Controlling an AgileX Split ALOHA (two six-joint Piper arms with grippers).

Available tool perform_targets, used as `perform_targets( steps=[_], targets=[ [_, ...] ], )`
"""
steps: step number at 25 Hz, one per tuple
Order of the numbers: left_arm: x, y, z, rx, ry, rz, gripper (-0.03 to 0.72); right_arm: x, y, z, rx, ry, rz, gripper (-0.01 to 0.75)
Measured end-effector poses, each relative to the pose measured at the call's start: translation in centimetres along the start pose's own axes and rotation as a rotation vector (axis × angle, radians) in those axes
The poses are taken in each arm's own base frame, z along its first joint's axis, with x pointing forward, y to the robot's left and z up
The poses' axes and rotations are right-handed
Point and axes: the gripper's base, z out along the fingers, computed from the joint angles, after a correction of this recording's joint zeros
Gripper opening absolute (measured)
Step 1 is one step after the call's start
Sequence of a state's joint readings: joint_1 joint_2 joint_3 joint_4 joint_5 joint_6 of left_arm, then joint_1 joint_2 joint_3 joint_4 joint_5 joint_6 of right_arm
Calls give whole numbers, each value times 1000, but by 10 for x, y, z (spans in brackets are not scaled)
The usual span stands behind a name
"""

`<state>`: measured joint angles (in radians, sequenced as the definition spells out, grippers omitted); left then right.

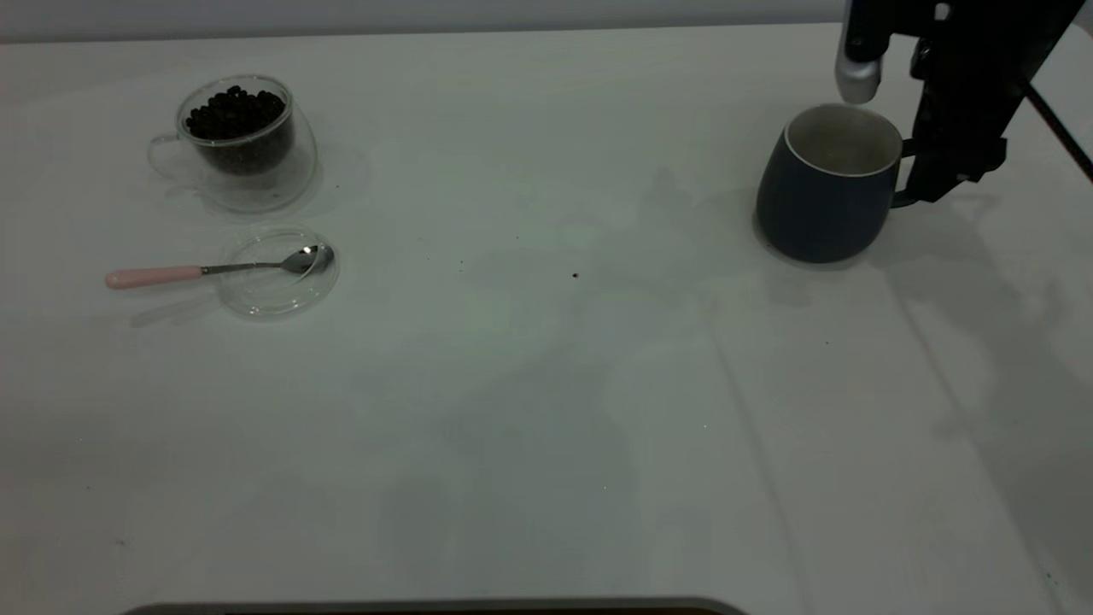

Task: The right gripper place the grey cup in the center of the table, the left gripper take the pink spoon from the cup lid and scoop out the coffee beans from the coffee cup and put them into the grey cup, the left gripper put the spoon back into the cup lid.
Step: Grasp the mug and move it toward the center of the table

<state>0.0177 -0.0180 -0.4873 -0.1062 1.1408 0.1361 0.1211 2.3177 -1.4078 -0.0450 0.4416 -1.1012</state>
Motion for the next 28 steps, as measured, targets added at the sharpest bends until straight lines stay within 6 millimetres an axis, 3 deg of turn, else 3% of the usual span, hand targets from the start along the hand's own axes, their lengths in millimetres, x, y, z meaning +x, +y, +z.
perform_targets(
  steps=[6, 22, 28],
  targets=[
    [0, 0, 0, 0, 0, 0, 461, -23, 11, 1, -12, -15, -61, 588],
    [0, 0, 0, 0, 0, 0, 461, -134, 79, -1, -20, -241, -42, 588],
    [0, 0, 0, 0, 0, 0, 461, -155, 92, -6, -17, -304, 32, 588]
  ],
)
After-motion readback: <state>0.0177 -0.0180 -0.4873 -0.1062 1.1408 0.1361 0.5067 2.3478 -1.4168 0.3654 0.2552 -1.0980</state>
